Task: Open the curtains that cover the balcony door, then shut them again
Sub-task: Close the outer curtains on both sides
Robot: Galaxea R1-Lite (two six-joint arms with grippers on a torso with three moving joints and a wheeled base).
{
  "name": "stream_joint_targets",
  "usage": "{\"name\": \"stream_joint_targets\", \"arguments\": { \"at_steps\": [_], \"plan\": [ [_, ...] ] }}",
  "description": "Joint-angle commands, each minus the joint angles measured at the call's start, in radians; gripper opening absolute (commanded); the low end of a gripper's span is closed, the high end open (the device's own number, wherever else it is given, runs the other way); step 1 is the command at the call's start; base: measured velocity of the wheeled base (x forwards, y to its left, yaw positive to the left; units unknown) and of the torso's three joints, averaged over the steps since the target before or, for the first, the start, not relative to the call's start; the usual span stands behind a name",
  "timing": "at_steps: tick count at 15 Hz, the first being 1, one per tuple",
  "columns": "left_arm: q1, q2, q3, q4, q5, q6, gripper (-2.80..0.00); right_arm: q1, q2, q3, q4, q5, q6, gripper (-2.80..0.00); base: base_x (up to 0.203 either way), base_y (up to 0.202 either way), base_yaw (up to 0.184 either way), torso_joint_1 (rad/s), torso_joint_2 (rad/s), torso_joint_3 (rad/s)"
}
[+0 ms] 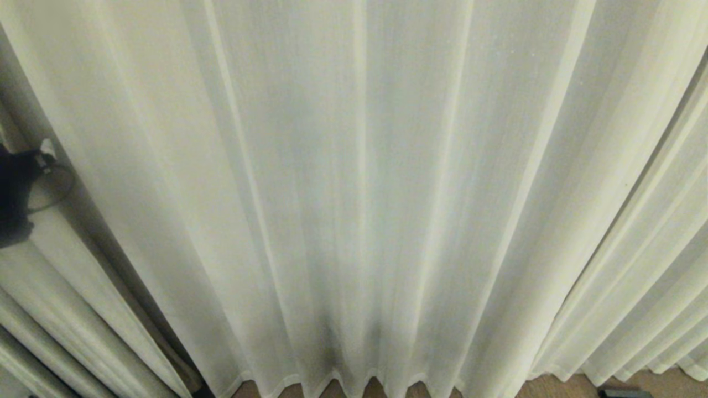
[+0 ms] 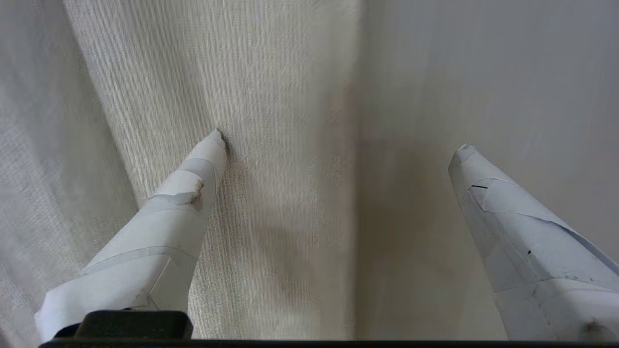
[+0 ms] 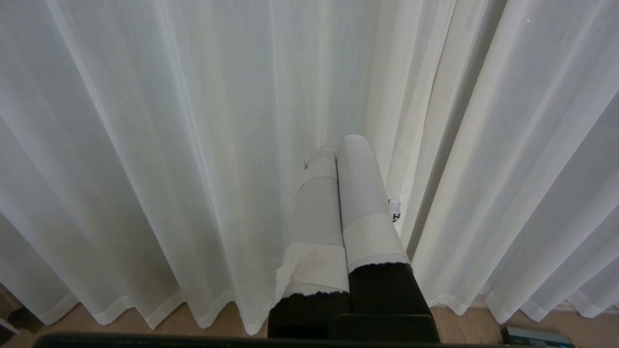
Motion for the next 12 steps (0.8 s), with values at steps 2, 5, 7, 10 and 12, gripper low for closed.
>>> {"name": "stream_joint_targets", "arguments": {
  "at_steps": [2,5,7,10,12],
  "plan": [
    [0.005,0.021,-0.039,-0.004,0.001,-0.001,0.00,0.000,0.000,0.000,-0.001,0.000,-0.001,-2.80,0.000,0.000,0.000,0.000,0.00,0.000],
    [0.012,0.033,-0.068,-0.005,0.017,0.011,0.00,0.000,0.000,0.000,-0.001,0.000,-0.001,-2.80,0.000,0.000,0.000,0.000,0.00,0.000],
    [0.015,0.031,-0.073,-0.014,0.040,0.026,0.00,0.000,0.000,0.000,-0.001,0.000,-0.001,-2.80,0.000,0.000,0.000,0.000,0.00,0.000],
    [0.018,0.013,-0.072,-0.020,0.070,0.041,0.00,0.000,0.000,0.000,-0.001,0.000,-0.001,-2.80,0.000,0.000,0.000,0.000,0.00,0.000],
    [0.019,0.005,-0.072,-0.020,0.088,0.042,0.00,0.000,0.000,0.000,-0.001,0.000,-0.001,-2.80,0.000,0.000,0.000,0.000,0.00,0.000]
  ]
}}
